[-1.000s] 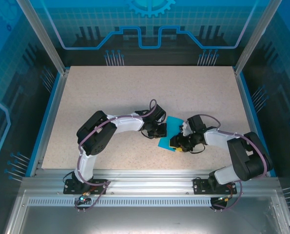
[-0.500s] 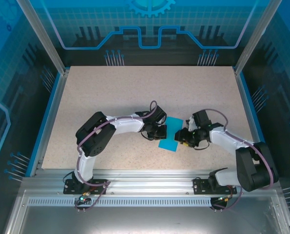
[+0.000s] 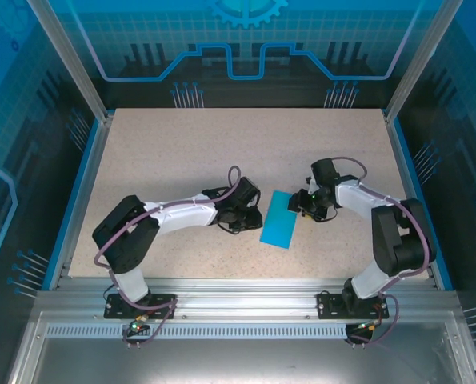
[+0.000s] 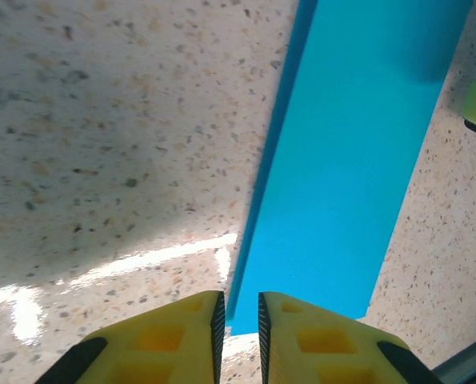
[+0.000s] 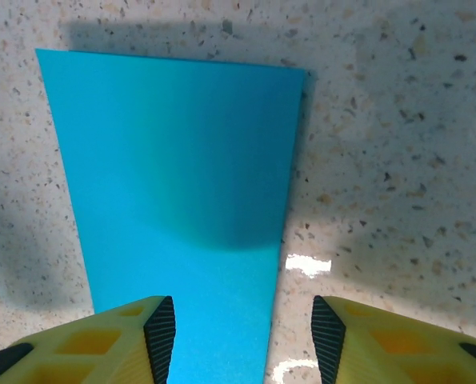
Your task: Fold a paper plane with a square sheet of paper (pick it up from the middle)
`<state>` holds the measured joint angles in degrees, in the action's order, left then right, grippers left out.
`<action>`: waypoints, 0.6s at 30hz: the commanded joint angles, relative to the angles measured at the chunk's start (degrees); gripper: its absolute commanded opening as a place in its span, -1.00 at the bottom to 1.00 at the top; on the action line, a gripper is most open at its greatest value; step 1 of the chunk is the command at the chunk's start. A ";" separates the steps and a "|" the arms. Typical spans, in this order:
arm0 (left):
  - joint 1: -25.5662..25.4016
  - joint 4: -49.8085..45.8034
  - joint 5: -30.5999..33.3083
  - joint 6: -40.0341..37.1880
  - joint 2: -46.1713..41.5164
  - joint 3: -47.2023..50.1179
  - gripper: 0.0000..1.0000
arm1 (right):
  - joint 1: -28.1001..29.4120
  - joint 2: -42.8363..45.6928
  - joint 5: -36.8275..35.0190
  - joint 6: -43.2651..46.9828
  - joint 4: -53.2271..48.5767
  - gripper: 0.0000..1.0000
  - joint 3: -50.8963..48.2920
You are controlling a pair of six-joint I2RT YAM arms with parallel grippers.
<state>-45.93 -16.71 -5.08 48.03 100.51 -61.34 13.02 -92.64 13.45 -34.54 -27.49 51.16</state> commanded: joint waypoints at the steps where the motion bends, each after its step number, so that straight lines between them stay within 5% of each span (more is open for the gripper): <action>1: 0.05 -0.98 3.58 0.67 -2.46 1.61 -0.53 | 1.92 -2.43 -0.42 1.14 -0.95 0.02 2.54; 13: 0.66 -1.29 4.42 1.29 -3.54 2.98 -0.49 | 6.83 -8.62 0.96 2.62 -2.16 -0.04 8.98; 18: 0.84 -1.40 4.28 1.32 -3.66 3.01 -0.45 | 6.18 -3.96 -7.56 1.94 -6.35 0.03 8.65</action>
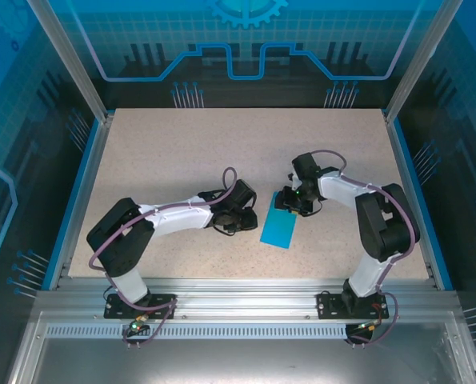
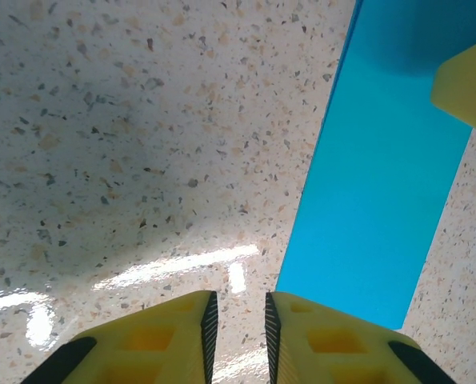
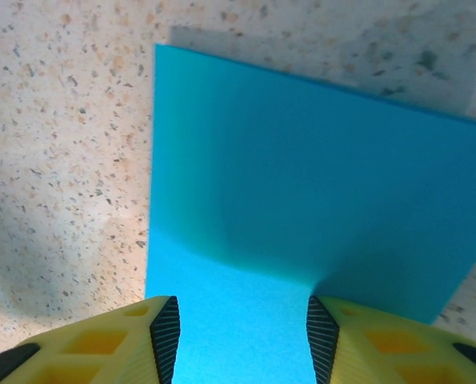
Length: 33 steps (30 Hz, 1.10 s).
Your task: Fold a paper plane with a square sheet of paper (pick it up from the middle)
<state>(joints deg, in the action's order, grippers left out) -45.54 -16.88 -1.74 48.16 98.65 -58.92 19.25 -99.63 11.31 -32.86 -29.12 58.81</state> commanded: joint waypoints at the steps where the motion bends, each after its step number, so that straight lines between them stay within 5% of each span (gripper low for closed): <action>1: 0.43 -1.13 0.80 1.15 -1.80 0.58 -0.44 | -0.44 3.60 -6.86 0.02 -5.54 0.06 0.92; 10: 0.39 -0.97 0.23 0.82 -0.75 -0.20 -0.39 | -2.06 -0.06 -3.83 -0.75 -3.86 0.27 0.28; 23: 0.54 -1.70 0.25 0.70 -0.26 -0.89 -0.38 | -0.31 -0.91 3.67 0.43 0.40 0.29 0.59; 33: 0.53 -1.04 -0.98 1.32 0.75 -1.29 -0.36 | 0.51 -1.17 2.34 3.34 -3.29 0.29 4.02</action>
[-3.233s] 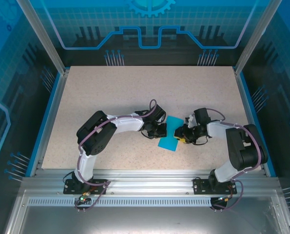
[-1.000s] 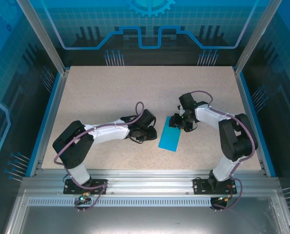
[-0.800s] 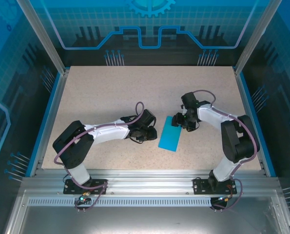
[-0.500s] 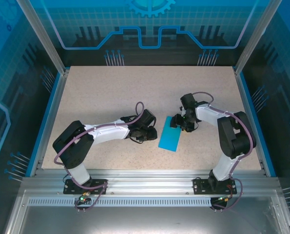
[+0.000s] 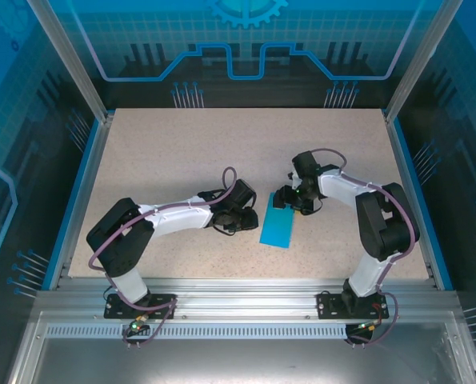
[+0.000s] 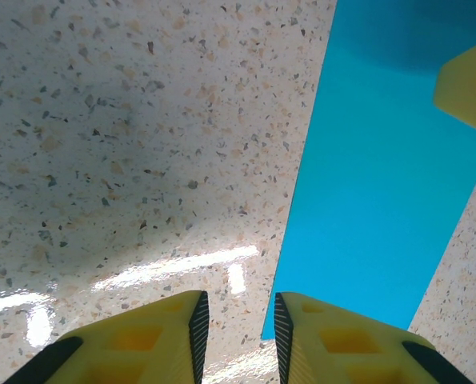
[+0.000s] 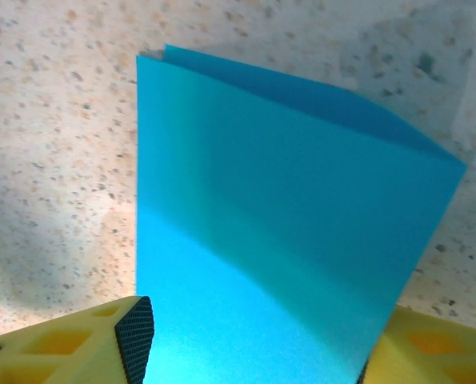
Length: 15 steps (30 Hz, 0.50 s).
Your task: Fold a paper plane with a square sheet of paper (pick it up from the middle)
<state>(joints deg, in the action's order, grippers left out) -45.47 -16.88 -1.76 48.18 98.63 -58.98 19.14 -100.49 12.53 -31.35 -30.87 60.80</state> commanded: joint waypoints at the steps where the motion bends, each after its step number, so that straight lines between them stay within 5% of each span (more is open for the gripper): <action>1: 0.40 -0.87 -1.10 1.30 0.83 -1.18 -0.36 | 0.64 -0.45 1.09 2.06 -1.73 0.29 2.27; 6: 0.47 -0.39 -1.92 1.56 1.21 -1.48 -0.35 | 0.47 -1.50 -1.69 3.77 -3.85 0.27 3.89; 9: 0.47 0.09 -2.26 1.82 1.20 -1.27 -0.35 | -0.06 -1.92 2.47 4.88 -2.29 0.27 4.49; 12: 0.42 0.10 -2.38 1.91 1.20 -1.23 -0.35 | -0.21 -3.07 6.15 6.15 -2.97 -0.12 6.79; 15: 0.44 0.01 -2.17 2.07 0.72 -0.88 -0.35 | -0.06 -3.51 7.86 6.83 -4.08 -0.15 8.28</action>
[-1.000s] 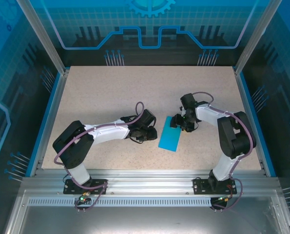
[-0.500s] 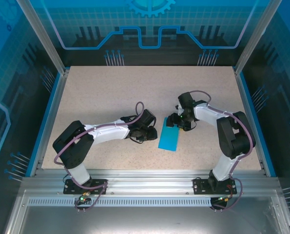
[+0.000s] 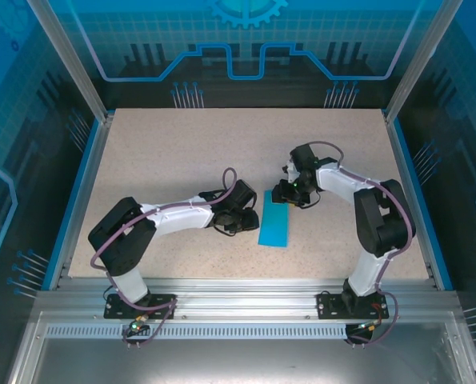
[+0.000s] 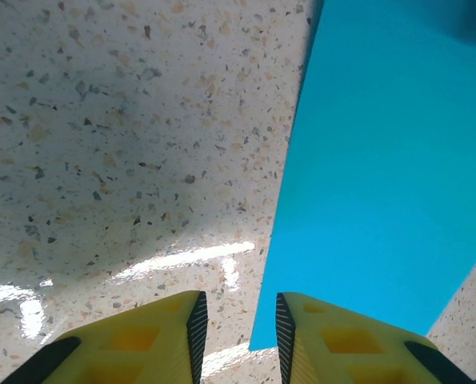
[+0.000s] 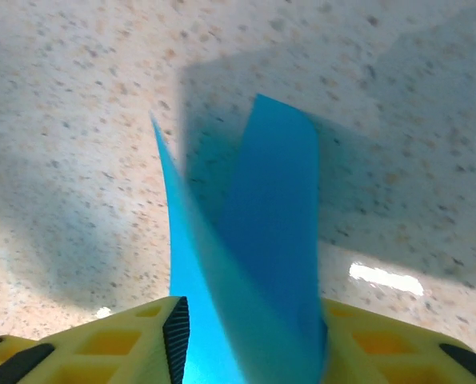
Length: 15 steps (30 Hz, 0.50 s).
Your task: Fold a paper plane with a square sheet of paper (pick it up from the middle)
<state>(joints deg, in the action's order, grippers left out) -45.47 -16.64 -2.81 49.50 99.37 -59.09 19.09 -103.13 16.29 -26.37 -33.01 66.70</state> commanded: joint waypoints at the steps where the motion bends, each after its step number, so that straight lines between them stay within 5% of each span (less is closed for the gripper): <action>1: 0.41 -0.23 -0.85 0.86 -0.27 -0.61 -0.35 | -0.02 -0.65 4.11 2.02 -1.94 -0.18 2.26; 15: 2.15 -0.24 -0.89 1.62 -5.11 1.78 -0.35 | 0.23 5.58 5.95 3.77 -3.95 -0.76 0.19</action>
<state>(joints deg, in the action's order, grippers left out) -44.03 -16.45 -2.81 49.71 96.88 -58.24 19.09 -100.03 20.05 -23.55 -34.72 67.37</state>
